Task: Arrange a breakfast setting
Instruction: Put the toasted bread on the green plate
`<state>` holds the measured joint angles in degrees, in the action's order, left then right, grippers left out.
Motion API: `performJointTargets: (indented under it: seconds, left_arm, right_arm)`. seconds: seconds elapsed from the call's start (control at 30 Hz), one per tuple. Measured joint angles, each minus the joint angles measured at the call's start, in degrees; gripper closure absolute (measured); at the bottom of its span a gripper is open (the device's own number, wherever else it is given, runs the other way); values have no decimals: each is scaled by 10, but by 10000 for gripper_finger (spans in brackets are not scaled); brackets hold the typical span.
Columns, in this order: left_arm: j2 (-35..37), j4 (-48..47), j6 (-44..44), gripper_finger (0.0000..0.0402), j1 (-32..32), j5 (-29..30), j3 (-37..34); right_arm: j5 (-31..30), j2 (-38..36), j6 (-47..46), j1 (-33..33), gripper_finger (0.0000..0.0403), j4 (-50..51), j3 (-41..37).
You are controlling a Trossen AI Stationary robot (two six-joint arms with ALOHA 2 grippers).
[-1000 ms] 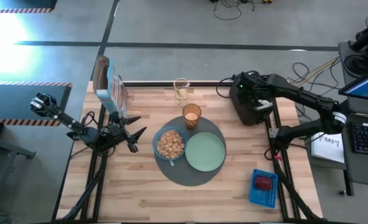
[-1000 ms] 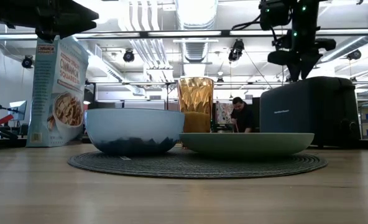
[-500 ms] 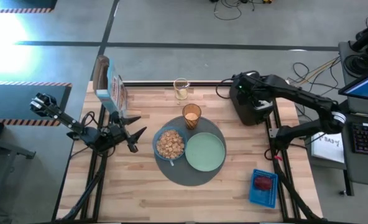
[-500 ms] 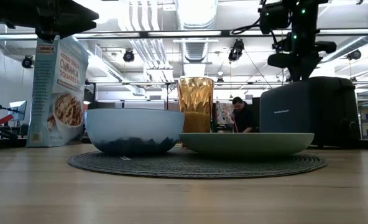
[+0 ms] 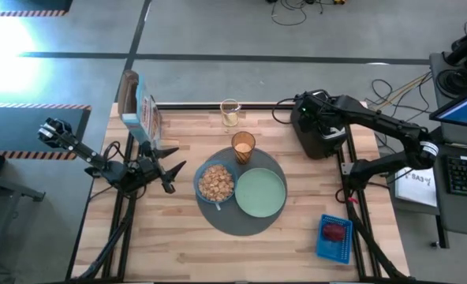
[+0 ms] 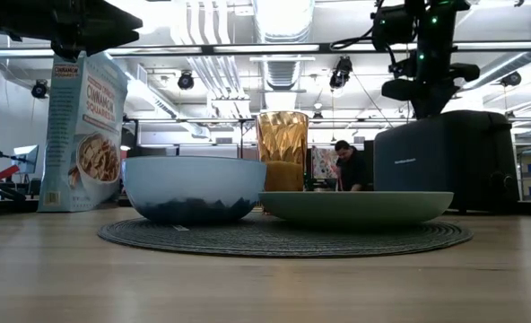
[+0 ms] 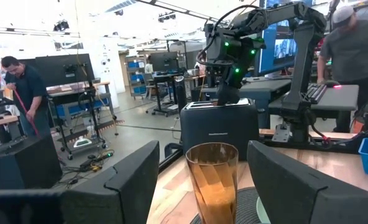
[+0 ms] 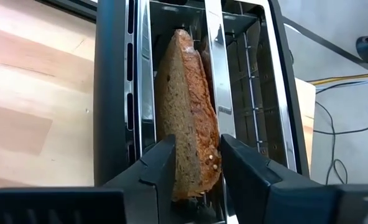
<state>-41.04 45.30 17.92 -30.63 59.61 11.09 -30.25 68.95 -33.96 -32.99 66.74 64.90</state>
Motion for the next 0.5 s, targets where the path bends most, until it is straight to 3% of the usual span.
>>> performJointTargets:
  seconds: [0.5]
  left_arm:
    - [0, 0, 7, 174, 0, 0, 0]
  right_arm:
    - [48, -5, 4, 1, 321, -2, 5]
